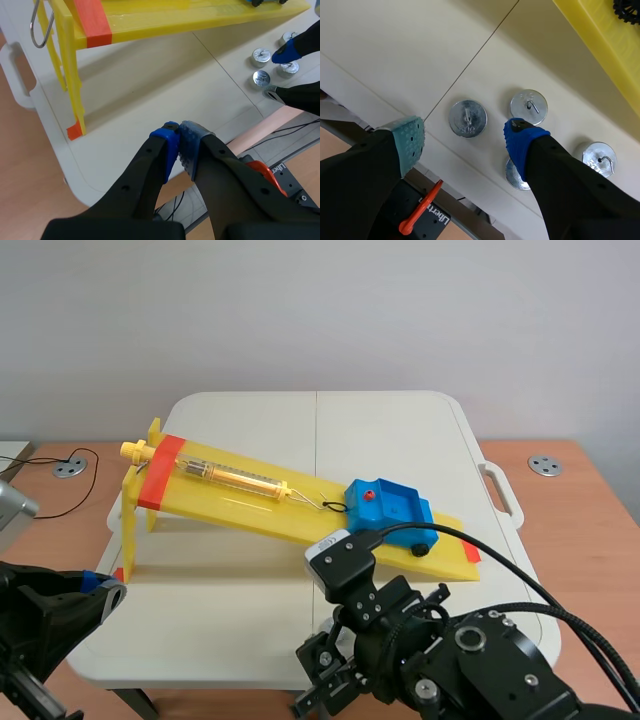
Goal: Place the four metal weights on the blue cart on the ramp.
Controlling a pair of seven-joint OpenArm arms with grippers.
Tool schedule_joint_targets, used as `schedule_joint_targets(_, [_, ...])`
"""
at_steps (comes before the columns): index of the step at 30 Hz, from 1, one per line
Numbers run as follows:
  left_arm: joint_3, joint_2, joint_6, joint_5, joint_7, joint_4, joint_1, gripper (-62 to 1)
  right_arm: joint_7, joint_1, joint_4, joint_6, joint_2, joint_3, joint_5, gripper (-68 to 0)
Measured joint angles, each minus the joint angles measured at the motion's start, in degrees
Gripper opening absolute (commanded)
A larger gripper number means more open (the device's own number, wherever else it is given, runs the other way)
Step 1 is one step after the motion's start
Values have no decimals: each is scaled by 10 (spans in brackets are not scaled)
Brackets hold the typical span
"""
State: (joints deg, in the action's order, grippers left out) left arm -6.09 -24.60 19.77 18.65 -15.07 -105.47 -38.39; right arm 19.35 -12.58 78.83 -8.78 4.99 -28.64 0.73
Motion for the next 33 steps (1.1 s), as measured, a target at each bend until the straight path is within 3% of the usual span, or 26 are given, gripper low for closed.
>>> schedule_joint_targets(16, [0,0,0,0,-2,0,0,-569,-35,28,-54,1,-9,-30,2,-375])
schedule_joint_targets(28, [0,0,0,0,-2,0,0,-569,-43,32,-59,5,-9,-30,2,-596])
schedule_joint_targets(33, [0,0,0,0,-2,0,0,-569,-48,34,-63,5,-9,-30,2,-651])
